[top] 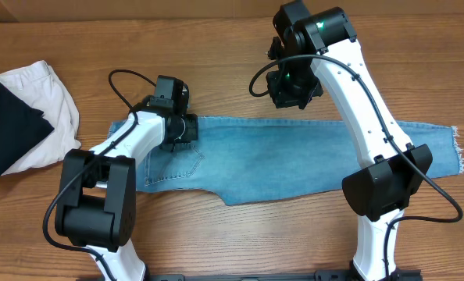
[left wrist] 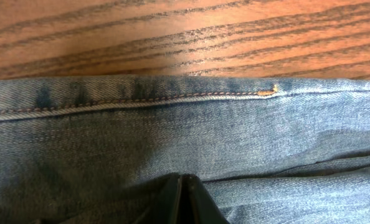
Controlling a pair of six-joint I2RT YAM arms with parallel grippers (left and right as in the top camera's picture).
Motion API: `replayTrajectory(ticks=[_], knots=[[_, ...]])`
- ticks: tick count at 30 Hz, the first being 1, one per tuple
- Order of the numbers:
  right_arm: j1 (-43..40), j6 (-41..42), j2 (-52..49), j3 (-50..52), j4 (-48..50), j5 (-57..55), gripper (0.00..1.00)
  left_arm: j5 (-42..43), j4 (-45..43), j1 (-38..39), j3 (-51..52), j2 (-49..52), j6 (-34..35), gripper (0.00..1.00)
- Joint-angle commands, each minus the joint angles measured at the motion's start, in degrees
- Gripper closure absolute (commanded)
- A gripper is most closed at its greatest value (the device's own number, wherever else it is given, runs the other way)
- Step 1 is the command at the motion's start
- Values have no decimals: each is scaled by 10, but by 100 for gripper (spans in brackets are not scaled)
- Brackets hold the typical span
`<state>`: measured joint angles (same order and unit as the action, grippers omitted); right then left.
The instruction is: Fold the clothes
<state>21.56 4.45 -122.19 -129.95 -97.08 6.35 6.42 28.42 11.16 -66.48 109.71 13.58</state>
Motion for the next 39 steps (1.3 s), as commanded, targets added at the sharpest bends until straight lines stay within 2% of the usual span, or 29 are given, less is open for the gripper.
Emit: replayTrajectory(ticks=[1, 6, 11, 14, 17, 20, 25, 29, 33, 39], knots=[[-11, 12, 3, 3, 0, -38, 79, -6, 31, -16, -26, 23, 6, 95], [-44, 19, 3, 3, 0, -42, 78, -12, 114, -37, -118, -1, -14, 96], [-112, 52, 3, 4, 0, -57, 67, -32, 223, -49, -186, -10, -15, 96], [-163, 52, 2, 16, 1, -57, 44, -33, 295, -49, -191, -10, -11, 95], [-221, 52, 2, 41, 3, -56, 34, -39, 382, -49, -184, -10, 5, 95], [-282, 52, 2, 73, 14, -41, 32, -70, 429, -49, -175, -10, 26, 96], [-364, 52, 2, 126, 38, 0, 32, -156, 398, -50, -160, -10, 45, 96], [-401, 47, 2, 162, 44, 17, 33, -185, 300, -57, -152, -8, 44, 94], [-404, 47, 2, 174, 47, 17, 33, -187, 236, -64, -142, 7, 44, 92], [-402, 45, 2, 174, 46, 17, 33, -188, 209, -97, -139, 86, 45, 92]])
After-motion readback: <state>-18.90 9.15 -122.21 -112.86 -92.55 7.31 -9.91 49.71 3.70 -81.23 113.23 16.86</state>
